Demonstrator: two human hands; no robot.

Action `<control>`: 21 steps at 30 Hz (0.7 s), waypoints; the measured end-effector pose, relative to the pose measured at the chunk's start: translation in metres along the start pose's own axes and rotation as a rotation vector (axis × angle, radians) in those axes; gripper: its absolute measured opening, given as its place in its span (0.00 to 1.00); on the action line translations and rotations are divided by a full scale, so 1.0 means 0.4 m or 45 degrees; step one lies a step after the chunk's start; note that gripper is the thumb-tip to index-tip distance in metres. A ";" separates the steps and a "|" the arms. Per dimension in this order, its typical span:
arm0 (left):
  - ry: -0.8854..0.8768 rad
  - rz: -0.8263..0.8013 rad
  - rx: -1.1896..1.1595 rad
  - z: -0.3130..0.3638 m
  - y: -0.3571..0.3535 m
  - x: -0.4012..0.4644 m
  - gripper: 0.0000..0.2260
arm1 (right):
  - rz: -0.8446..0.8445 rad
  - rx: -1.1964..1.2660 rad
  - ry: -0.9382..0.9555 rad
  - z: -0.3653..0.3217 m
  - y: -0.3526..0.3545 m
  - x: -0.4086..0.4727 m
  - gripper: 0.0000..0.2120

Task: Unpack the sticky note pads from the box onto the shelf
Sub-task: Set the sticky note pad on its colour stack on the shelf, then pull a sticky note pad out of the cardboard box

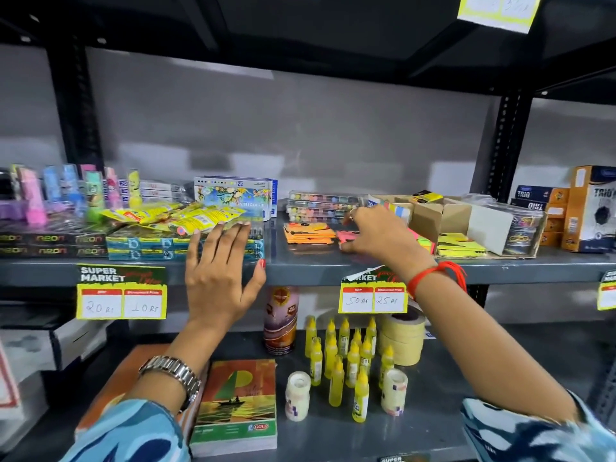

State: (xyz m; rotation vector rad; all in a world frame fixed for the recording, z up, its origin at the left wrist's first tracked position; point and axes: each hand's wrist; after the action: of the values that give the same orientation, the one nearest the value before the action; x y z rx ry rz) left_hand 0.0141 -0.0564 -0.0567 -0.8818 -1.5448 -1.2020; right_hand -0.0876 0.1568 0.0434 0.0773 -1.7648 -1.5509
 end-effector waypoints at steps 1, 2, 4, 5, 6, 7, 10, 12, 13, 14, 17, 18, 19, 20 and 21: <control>-0.003 0.004 0.004 0.000 -0.001 0.000 0.25 | 0.017 -0.059 0.036 0.000 0.003 -0.002 0.23; -0.005 0.007 0.007 0.000 -0.002 0.000 0.25 | 0.044 -0.117 0.084 0.000 0.003 -0.005 0.21; -0.008 0.015 0.006 -0.001 -0.003 0.001 0.25 | 0.136 -0.224 0.190 -0.004 -0.005 -0.009 0.15; -0.007 0.020 0.002 -0.001 -0.004 0.000 0.25 | 0.187 -0.276 0.228 -0.006 -0.009 -0.012 0.11; -0.006 0.027 -0.002 -0.001 -0.004 0.000 0.25 | 0.232 -0.335 0.261 -0.005 -0.014 -0.011 0.08; -0.007 0.034 -0.004 -0.001 -0.004 0.000 0.25 | 0.277 -0.396 0.285 -0.004 -0.015 -0.013 0.07; -0.005 0.045 -0.006 0.000 -0.005 0.000 0.25 | 0.398 -0.447 0.316 0.005 -0.002 -0.027 0.07; -0.004 0.048 -0.009 0.001 -0.005 0.001 0.25 | 0.361 -0.495 0.273 0.020 -0.009 -0.034 0.14; -0.004 0.048 -0.010 0.001 -0.005 0.001 0.25 | 0.354 -0.518 0.261 0.029 -0.016 -0.037 0.15; -0.004 0.046 -0.010 0.001 -0.004 0.001 0.25 | 0.363 -0.516 0.244 0.038 -0.021 -0.041 0.17; -0.001 0.045 -0.012 0.002 -0.003 0.000 0.25 | 0.373 -0.454 0.184 0.054 -0.020 -0.050 0.20; 0.000 0.043 -0.010 0.002 -0.003 0.000 0.25 | 0.376 -0.409 0.167 0.056 -0.019 -0.052 0.21; 0.000 0.040 -0.008 0.003 -0.003 0.000 0.25 | 0.382 -0.356 0.152 0.058 -0.019 -0.054 0.23; 0.000 0.038 -0.006 0.003 -0.003 0.000 0.25 | 0.399 -0.296 0.139 0.058 -0.018 -0.057 0.25; 0.000 0.036 -0.004 0.003 -0.002 0.000 0.25 | 0.434 -0.228 0.132 0.057 -0.018 -0.060 0.27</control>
State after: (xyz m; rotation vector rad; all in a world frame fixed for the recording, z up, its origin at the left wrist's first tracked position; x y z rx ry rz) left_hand 0.0129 -0.0554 -0.0571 -0.9029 -1.5258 -1.1845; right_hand -0.0868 0.1858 0.0263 -0.2169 -1.4634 -1.4193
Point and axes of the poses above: each hand's wrist, its own x-axis towards the middle knuckle, its own y-axis out of the back of the hand, z = x × y, and after that the axes turned 1 degree about -z, right-handed
